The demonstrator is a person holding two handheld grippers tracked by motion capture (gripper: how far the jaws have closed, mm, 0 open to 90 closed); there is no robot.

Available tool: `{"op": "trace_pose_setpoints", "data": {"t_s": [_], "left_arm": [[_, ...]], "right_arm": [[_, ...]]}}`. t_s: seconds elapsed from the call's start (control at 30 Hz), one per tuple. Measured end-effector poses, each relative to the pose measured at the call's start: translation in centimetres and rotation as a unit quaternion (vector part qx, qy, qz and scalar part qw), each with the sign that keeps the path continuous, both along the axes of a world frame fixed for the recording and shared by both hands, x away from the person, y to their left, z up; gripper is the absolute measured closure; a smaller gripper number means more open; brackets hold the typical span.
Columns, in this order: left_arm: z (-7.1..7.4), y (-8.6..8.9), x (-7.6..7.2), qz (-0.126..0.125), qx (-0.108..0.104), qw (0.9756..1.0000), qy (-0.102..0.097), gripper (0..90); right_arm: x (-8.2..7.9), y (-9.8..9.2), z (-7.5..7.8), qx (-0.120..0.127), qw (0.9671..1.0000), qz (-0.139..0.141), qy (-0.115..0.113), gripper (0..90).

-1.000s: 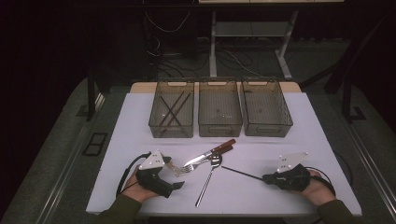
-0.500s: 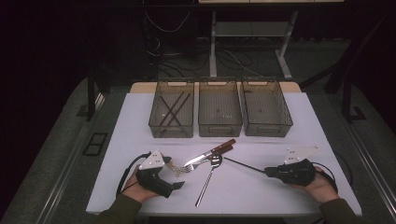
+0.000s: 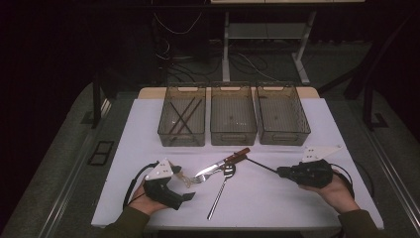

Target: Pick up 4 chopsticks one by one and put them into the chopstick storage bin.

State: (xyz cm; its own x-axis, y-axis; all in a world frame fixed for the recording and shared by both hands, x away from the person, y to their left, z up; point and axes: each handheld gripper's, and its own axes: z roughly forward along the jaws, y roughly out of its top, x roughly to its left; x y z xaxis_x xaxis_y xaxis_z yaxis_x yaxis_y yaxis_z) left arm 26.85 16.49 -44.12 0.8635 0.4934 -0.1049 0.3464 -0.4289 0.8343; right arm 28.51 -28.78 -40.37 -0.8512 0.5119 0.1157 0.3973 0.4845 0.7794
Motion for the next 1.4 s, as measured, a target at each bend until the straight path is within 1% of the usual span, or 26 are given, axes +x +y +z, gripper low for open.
{"op": "trace_pose_setpoints", "data": {"t_s": [0.2, 0.37, 0.47, 0.5, 0.53, 0.57, 0.6, 0.63, 0.73, 0.77, 0.9, 0.97, 1.03, 1.17, 1.4], "left_arm": [[0.0, 0.0, 0.0, 0.0, -0.001, 1.0, -0.001, 0.0], [0.0, 0.0, 0.0, 0.0, -0.004, 1.0, 0.0, 0.0], [0.1, 0.1, 0.0, 0.001, -0.005, 1.0, 0.002, 0.0], [0.0, 0.1, 0.0, 0.001, -0.009, 1.0, 0.003, 0.0], [0.1, 0.1, 0.0, 0.001, -0.006, 1.0, 0.004, 0.0], [0.1, 0.1, 0.0, 0.002, -0.008, 1.0, 0.004, 0.0], [0.1, 0.0, 0.0, 0.002, -0.007, 1.0, 0.003, 0.0], [0.1, 0.0, 0.0, 0.002, -0.004, 1.0, -0.002, 0.0], [0.1, 0.0, 0.0, 0.005, -0.004, 1.0, -0.003, 0.0], [0.1, 0.0, -0.1, 0.009, -0.008, 0.9999, -0.003, 0.0], [0.2, 0.0, -0.1, 0.006, -0.012, 0.9999, -0.002, 0.0], [0.2, -0.1, -0.2, 0.006, -0.011, 0.9999, -0.001, 0.0], [0.1, -0.1, -0.2, 0.003, -0.009, 1.0, 0.0, 0.0], [0.1, -0.2, -0.2, -0.001, -0.009, 1.0, 0.0, 0.0], [0.0, -0.2, -0.1, -0.004, -0.008, 1.0, 0.0, 0.0]], "right_arm": [[0.9, 0.9, 0.9, 0.015, 0.9998, -0.011, -0.003, 86.1], [1.5, 2.0, 1.4, 0.015, 0.9997, -0.021, -0.005, 86.1], [2.0, 2.7, 1.8, 0.019, 0.9994, -0.026, -0.008, 86.1], [2.1, 2.9, 1.9, 0.022, 0.9993, -0.028, -0.008, 86.1], [2.3, 3.2, 2.1, 0.023, 0.9993, -0.027, -0.011, 86.1], [2.4, 3.5, 2.2, 0.024, 0.9992, -0.029, -0.012, 86.1], [2.6, 3.8, 2.3, 0.021, 0.9993, -0.029, -0.013, 86.1], [2.8, 4.1, 2.5, 0.019, 0.9993, -0.03, -0.014, 86.1], [3.4, 5.1, 2.8, 0.021, 0.9992, -0.032, -0.015, 86.1], [3.6, 5.4, 2.8, 0.02, 0.9991, -0.034, -0.016, 86.1], [4.5, 6.8, 3.0, 0.02, 0.9987, -0.045, -0.011, 86.1], [5.0, 7.5, 3.0, 0.022, 0.9983, -0.053, -0.012, 86.1], [5.6, 8.2, 3.1, 0.022, 0.9979, -0.06, -0.007, 86.1], [6.9, 9.7, 3.5, 0.019, 0.9974, -0.069, -0.005, 86.1], [9.0, 11.9, 4.5, 0.013, 0.9962, -0.087, 0.0, 86.1]]}}
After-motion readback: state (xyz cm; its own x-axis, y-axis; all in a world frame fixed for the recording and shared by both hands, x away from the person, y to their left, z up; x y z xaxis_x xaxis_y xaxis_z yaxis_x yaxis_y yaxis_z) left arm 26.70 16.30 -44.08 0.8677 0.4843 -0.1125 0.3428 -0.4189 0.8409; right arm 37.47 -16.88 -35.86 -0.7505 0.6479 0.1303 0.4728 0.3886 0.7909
